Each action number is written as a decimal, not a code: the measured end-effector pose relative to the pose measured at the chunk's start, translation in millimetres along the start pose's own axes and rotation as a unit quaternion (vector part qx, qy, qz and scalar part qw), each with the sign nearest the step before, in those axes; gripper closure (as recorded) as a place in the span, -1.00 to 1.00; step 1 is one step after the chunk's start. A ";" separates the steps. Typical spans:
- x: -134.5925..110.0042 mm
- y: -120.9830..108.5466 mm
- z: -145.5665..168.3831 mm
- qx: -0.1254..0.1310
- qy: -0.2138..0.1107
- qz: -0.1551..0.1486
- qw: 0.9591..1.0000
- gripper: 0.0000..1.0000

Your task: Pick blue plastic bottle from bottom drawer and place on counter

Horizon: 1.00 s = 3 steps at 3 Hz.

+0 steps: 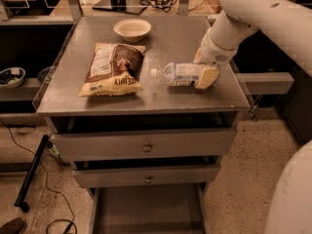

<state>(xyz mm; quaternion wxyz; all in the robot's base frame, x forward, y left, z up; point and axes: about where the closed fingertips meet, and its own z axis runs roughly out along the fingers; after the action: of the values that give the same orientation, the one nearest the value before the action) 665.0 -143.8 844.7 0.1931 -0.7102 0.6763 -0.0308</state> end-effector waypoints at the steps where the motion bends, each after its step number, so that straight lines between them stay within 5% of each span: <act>1: -1.8 5.2 5.3 -0.020 -0.009 -0.008 1.000 1.00; 3: -2.2 6.0 6.2 -0.023 -0.010 -0.010 1.000 0.08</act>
Offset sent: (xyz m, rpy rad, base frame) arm -0.0034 0.0029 -0.0062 0.0082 0.0355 0.0296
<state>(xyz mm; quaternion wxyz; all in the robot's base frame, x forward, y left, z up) 661.0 -140.3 837.5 0.1830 -0.7213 0.6679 -0.0098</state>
